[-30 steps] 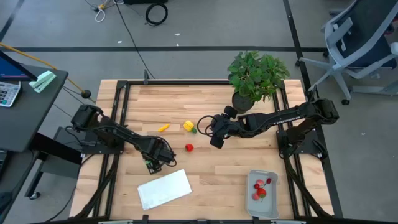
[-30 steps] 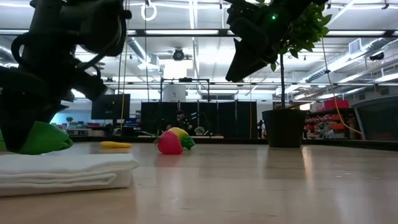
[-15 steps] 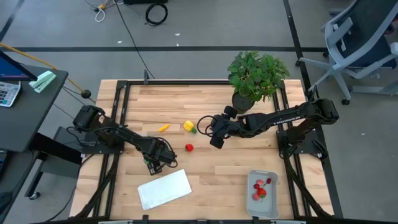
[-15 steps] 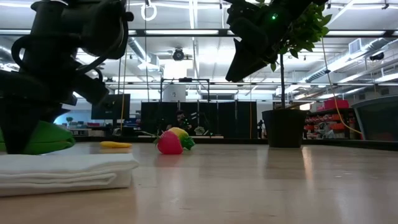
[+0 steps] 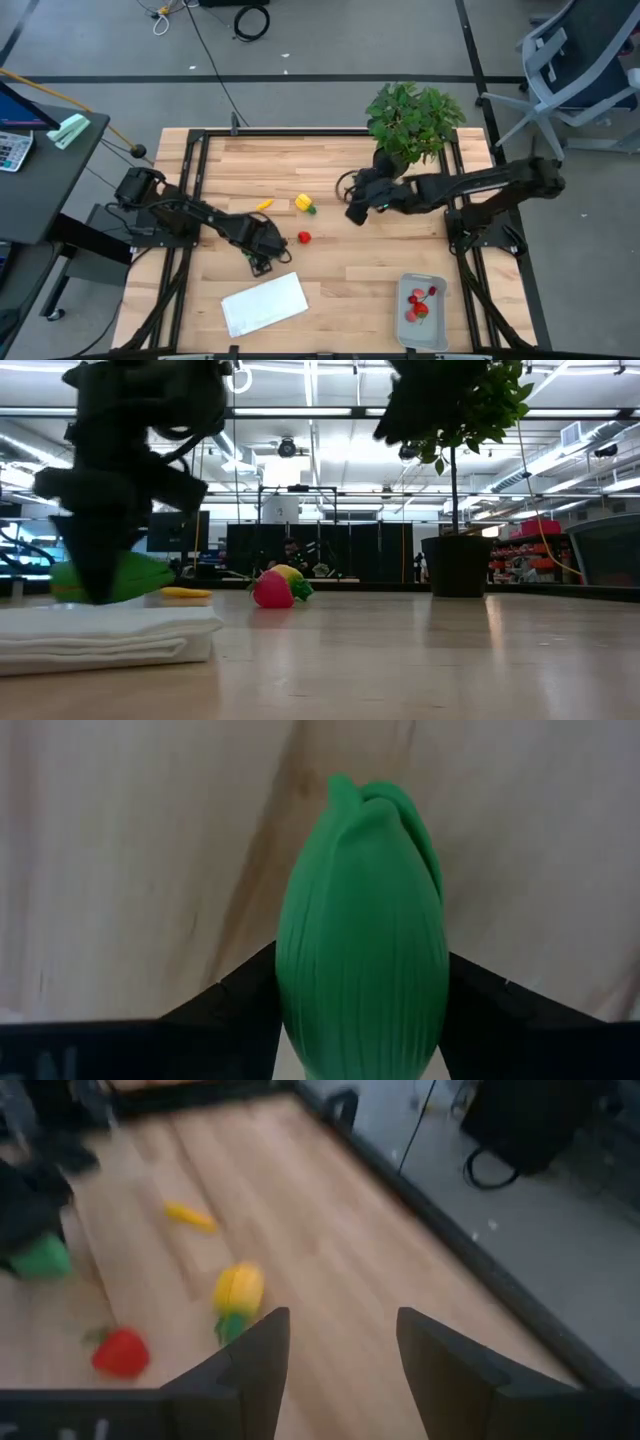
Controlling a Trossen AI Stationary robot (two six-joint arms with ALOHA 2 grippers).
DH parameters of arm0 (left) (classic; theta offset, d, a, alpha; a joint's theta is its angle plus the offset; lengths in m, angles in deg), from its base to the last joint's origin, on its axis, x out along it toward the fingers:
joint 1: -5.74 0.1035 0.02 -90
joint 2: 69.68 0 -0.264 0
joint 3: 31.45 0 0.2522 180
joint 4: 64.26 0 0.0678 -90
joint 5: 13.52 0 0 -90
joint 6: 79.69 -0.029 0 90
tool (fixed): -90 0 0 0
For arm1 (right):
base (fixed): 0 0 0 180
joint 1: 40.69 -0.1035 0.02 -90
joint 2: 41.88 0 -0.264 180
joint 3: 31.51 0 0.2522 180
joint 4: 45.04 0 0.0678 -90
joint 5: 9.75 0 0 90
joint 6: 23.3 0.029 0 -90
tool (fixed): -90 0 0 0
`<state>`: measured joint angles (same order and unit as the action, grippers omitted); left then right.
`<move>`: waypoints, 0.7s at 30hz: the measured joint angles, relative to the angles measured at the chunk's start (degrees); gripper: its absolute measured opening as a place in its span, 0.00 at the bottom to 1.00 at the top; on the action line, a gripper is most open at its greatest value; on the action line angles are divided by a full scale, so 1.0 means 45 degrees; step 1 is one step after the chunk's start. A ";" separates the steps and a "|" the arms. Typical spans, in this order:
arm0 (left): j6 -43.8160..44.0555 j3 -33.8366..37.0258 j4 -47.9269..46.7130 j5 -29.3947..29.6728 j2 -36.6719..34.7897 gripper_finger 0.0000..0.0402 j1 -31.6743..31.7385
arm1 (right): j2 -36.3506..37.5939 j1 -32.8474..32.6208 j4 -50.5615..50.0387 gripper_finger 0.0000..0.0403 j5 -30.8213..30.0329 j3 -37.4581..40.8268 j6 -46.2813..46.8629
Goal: Pick and placing Produce into tupperware
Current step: Put the green corn into the gray bin
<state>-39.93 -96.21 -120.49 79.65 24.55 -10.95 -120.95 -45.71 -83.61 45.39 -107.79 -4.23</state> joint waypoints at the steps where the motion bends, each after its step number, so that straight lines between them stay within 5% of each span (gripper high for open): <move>1: -0.0002 -0.0029 0.0249 0.0006 -0.0100 0.52 0.0119 | 0.0405 0.0010 -0.0074 0.48 -0.0032 -0.0006 -0.0196; 9: -0.1582 -0.2311 0.2289 0.0058 -0.0228 0.54 0.0769 | 0.3508 -0.0003 -0.0390 0.49 0.0050 -0.0015 -0.0168; 21: -0.6488 -0.5989 0.7219 0.0450 -0.0017 0.55 0.1039 | 0.6334 -0.0005 -0.0883 0.49 0.0203 -0.0024 0.1212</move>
<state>-69.12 -123.16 -88.01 81.67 24.48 -6.28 -92.45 -45.73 -87.58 46.30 -107.90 1.23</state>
